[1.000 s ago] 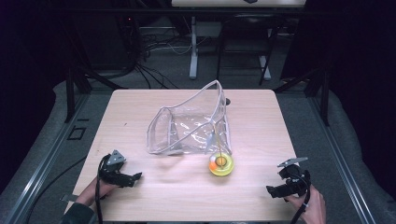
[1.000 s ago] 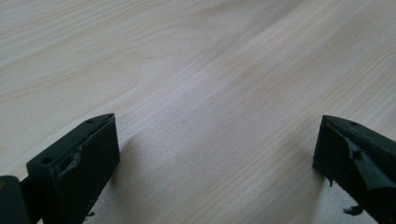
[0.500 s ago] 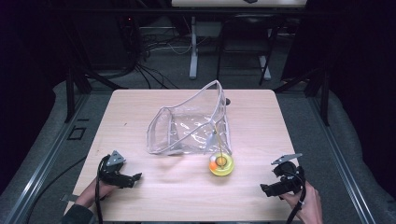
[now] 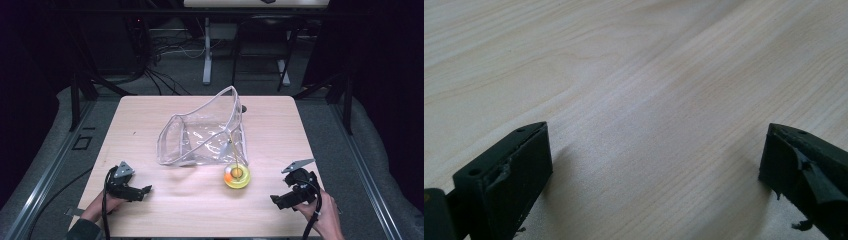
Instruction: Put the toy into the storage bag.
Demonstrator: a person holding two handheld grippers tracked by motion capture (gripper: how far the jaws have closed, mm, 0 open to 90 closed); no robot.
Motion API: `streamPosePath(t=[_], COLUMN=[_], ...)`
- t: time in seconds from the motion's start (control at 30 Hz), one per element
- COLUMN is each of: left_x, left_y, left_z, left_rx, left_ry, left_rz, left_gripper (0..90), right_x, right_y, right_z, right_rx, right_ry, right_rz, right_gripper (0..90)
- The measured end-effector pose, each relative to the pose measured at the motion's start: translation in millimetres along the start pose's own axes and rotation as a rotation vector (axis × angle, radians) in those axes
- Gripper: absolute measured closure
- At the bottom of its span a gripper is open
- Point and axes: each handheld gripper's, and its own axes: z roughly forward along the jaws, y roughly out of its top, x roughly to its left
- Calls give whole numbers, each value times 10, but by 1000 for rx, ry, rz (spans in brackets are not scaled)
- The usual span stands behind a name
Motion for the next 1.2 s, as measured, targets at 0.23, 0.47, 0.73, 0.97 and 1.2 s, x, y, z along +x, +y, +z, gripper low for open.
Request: streamPosePath(t=[0.23, 0.47, 0.73, 0.97, 1.2], left_x=[0, -1, 0, -3, -2], left_y=[-1, -1, 0, -2, -2], left_z=[-1, -2, -3, 0, 0], left_rx=[1, 3, 3, 0, 0], left_ry=[1, 0, -1, 4, 4], left_rz=[0, 0, -1, -1, 0], left_gripper=[3, 2, 2, 2, 2], right_x=[83, 148, 201, 211, 238], right_y=[152, 306, 472, 614, 736], right_z=[-28, -48, -62, -37, 1], right_rx=[8, 3, 36, 80, 99], right_ry=[20, 40, 57, 73, 100], right_rz=[-47, -75, -111, -127, -143], right_gripper=[2, 13, 28, 0, 0])
